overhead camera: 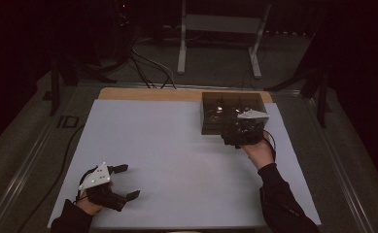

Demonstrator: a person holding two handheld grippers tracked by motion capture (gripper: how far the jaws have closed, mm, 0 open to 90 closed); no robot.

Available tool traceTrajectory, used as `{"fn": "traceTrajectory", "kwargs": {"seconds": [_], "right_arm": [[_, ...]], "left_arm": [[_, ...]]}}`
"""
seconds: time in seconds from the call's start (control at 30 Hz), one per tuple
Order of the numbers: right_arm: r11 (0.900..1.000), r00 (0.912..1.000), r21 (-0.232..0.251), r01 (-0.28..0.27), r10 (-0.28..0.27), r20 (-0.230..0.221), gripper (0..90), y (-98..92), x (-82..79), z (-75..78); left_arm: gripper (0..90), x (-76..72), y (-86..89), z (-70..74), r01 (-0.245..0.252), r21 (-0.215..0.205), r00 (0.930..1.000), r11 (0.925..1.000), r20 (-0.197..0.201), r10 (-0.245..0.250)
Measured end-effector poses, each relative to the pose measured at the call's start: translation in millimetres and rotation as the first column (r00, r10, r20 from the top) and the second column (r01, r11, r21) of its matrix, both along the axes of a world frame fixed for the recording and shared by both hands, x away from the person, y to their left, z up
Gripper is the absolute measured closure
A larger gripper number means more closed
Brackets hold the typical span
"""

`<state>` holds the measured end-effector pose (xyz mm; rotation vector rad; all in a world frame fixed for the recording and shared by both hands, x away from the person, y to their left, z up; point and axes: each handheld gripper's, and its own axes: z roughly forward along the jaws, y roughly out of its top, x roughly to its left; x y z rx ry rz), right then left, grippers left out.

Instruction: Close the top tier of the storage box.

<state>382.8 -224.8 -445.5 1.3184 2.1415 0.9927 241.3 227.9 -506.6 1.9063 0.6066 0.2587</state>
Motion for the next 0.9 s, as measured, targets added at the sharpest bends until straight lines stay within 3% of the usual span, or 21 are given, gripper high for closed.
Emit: {"fn": "traceTrajectory", "kwargs": {"seconds": [0.2,0.47,0.9], "right_arm": [[0.998,0.9981,0.035,-0.056,0.055,0.03,0.0,1.4,-2.4,8.3],[0.992,0.9932,0.054,-0.114,0.112,0.031,0.0,4.3,-3.2,17.3],[0.978,0.9773,0.041,-0.204,0.202,0.065,0.0,18.0,-15.0,22.9]], "left_arm": [[1.1,-0.7,0.5,-1.0,0.0,0.0,1.0,1.0,-0.005,0.0],[1.1,-2.7,1.5,-1.3,-0.001,0.006,1.0,1.0,-0.001,0.001],[1.1,-3.7,3.4,-1.1,-0.002,-0.001,1.0,1.0,-0.001,0.002]]}}
